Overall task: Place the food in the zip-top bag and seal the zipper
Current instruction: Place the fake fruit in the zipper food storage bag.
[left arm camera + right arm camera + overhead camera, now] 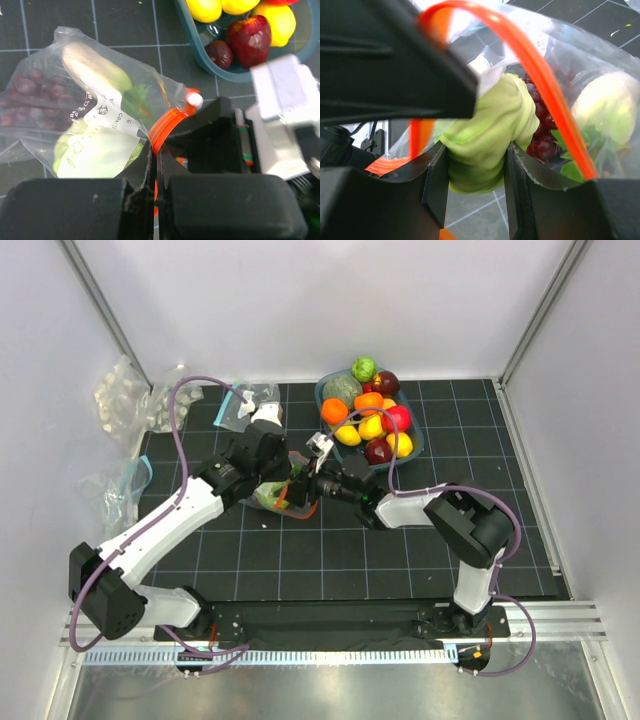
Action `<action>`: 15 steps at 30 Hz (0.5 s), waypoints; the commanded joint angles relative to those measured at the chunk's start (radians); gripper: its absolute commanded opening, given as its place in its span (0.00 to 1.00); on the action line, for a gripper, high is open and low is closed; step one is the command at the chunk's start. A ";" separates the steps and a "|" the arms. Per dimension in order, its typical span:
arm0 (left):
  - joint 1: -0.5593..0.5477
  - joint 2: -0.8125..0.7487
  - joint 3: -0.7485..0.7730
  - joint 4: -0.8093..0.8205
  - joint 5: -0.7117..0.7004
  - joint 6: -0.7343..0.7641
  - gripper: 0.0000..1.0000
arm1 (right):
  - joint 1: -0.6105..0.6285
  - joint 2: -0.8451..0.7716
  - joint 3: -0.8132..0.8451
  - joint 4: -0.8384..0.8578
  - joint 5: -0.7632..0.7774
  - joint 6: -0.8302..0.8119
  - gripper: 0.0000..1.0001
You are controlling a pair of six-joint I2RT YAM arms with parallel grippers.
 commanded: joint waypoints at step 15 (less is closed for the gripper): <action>-0.019 -0.063 -0.034 0.179 0.307 -0.046 0.00 | 0.004 0.204 0.129 0.338 -0.018 0.130 0.11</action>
